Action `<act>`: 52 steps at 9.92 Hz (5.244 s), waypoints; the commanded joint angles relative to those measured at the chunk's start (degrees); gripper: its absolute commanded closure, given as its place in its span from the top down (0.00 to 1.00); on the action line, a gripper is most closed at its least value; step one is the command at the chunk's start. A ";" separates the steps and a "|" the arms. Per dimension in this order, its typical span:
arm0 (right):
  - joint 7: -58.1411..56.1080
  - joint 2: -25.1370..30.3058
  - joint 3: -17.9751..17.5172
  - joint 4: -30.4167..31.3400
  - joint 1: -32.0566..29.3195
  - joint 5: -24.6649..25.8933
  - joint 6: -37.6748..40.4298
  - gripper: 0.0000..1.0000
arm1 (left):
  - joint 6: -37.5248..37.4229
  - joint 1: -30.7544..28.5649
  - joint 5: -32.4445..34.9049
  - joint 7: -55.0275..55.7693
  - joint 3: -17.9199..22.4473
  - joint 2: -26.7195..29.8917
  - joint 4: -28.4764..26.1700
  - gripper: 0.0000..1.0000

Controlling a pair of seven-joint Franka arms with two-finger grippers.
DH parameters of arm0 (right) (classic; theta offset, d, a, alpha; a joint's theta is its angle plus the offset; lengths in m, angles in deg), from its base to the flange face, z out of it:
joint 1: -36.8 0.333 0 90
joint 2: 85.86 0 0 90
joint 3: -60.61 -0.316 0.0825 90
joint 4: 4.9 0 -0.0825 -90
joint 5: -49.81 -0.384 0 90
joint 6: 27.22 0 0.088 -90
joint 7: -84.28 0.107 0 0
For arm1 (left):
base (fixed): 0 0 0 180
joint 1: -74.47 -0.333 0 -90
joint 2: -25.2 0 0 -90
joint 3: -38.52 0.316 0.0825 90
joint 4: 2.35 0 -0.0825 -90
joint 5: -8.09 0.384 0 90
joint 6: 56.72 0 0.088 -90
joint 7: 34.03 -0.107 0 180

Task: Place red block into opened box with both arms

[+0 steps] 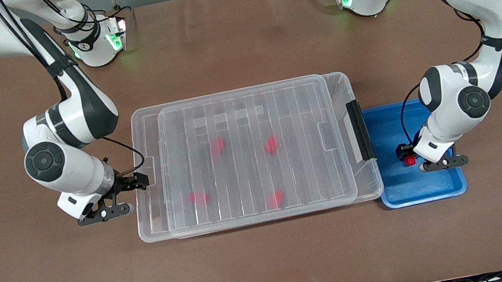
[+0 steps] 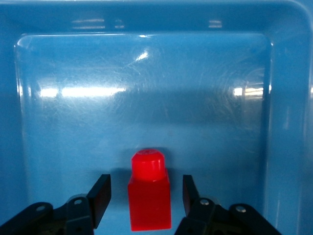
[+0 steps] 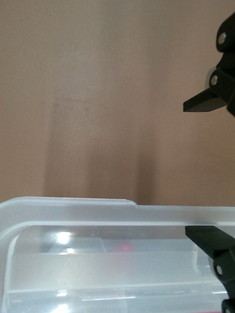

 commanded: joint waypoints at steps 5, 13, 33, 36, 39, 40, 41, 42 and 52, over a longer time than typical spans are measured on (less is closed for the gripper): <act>-10.01 1.26 -0.27 1.66 -6.91 1.56 3.19 1.00 | -11.69 0.59 1.10 2.89 -0.56 9.18 1.20 0.00; -21.01 2.05 1.22 0.09 -12.19 1.65 7.23 1.00 | -25.89 6.92 0.40 25.36 -11.46 17.04 6.65 0.00; -2.82 24.20 16.78 -12.05 -10.26 -11.09 34.83 1.00 | -9.45 16.85 7.86 34.27 -12.17 -6.08 8.32 0.76; -16.39 23.42 18.18 -10.82 -11.31 -10.83 33.26 1.00 | -10.23 15.80 7.95 34.36 -12.34 -4.76 9.37 1.00; -25.57 19.65 19.60 -1.97 -10.44 -10.83 19.86 0.54 | -18.46 14.92 7.25 34.00 -12.52 0.85 12.61 1.00; -25.59 16.76 19.07 -1.59 -9.56 -10.74 16.94 0.27 | -22.85 15.00 7.08 34.18 -12.69 2.00 15.24 1.00; -25.59 14.21 18.98 -1.42 -8.16 -10.65 14.56 0.03 | -26.12 15.01 7.07 34.18 -12.78 3.40 17.44 1.00; -25.59 11.83 18.46 -0.54 -7.62 -10.57 12.36 0.00 | -29.28 15.01 7.16 33.92 -12.87 4.98 19.90 1.00; -22.16 9.18 6.51 11.77 -7.62 -11.18 -0.32 0.00 | -51.10 2.18 6.99 16.17 -12.61 22.99 28.63 1.00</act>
